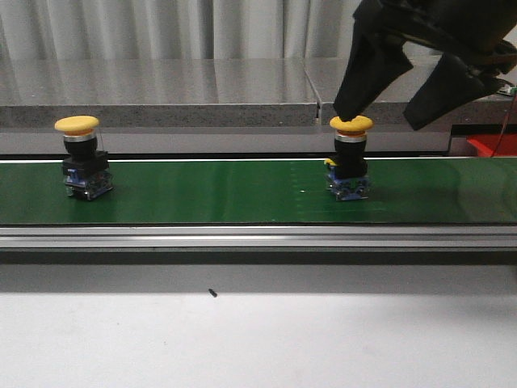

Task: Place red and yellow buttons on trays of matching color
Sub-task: 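Lower the right gripper onto the leading yellow button and grasp it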

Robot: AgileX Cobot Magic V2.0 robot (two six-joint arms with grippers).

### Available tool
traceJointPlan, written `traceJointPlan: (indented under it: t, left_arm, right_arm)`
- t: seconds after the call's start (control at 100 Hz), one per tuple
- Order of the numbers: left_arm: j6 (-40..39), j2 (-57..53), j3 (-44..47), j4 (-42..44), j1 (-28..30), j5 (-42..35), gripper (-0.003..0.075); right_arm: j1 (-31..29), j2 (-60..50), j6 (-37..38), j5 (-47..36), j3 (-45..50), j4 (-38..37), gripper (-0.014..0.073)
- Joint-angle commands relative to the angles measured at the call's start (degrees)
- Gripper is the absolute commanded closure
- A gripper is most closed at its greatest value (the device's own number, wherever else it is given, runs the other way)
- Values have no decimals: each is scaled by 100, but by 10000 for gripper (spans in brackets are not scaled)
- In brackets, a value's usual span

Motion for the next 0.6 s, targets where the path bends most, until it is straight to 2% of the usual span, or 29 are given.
traceJointPlan:
  t: [0.0, 0.25, 0.32, 0.51, 0.59]
  left_arm:
    - [-28, 20, -165, -138, -47, -361, 741]
    - [-28, 20, -165, -138, -47, -361, 741]
    - [-28, 20, -165, -138, -47, -361, 741]
    - [-28, 20, -165, -138, -47, -361, 741]
    - [-28, 20, -165, -138, -47, -361, 741]
  right_arm:
    - [10, 42, -52, -394, -320, -32, -52]
    - [10, 569, -52, -505, -584, -245, -36]
    - [10, 683, -52, -499, -630, -248, 22]
    - [4, 741, -52, -385, -677, -256, 283]
    - [3, 735, -52, -171, -755, -299, 309]
